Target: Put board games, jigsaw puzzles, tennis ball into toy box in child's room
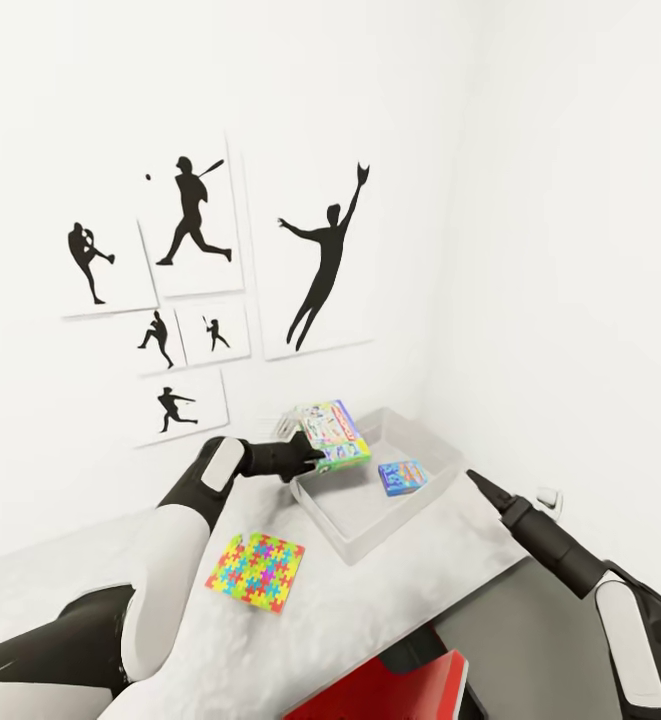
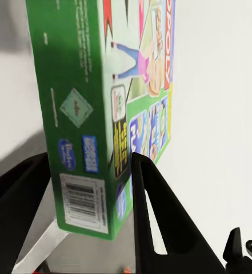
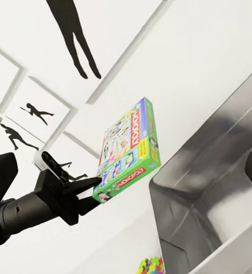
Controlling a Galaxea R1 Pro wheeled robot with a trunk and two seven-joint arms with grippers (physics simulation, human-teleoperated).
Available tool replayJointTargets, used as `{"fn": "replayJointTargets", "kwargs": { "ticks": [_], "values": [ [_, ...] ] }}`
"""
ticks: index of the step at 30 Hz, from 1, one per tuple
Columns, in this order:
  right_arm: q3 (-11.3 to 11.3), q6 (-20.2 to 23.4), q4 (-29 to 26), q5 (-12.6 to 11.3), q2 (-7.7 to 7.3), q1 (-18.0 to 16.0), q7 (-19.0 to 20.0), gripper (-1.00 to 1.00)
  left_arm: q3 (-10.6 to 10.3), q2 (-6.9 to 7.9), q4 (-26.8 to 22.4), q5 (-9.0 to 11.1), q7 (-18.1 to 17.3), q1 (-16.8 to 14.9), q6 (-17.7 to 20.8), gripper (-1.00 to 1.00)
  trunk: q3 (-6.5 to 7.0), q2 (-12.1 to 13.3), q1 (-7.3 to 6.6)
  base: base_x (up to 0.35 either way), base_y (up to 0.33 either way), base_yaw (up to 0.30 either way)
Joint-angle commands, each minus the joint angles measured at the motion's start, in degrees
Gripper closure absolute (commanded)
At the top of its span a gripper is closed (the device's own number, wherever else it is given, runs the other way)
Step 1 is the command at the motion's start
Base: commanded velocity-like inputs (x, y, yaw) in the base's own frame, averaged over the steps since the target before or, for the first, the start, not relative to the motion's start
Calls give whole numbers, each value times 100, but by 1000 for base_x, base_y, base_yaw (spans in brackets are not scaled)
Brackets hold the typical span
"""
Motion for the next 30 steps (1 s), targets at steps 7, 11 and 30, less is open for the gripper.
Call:
{"fn": "replayJointTargets", "kwargs": {
  "ticks": [7,11,30],
  "values": [
    [-314,527,-432,-27,12,173,286,-100,-362,-8,-2,280,-27,-7,-19,100,-79,-14,4,0,0,0],
    [-467,688,-548,-37,16,275,336,-100,-509,-8,-2,309,-26,-7,-78,100,-117,-14,4,0,0,0],
    [-1095,1081,-576,-40,18,310,1023,-100,-735,-8,17,496,-23,-7,-346,100,-294,-14,4,0,0,0]
  ]
}}
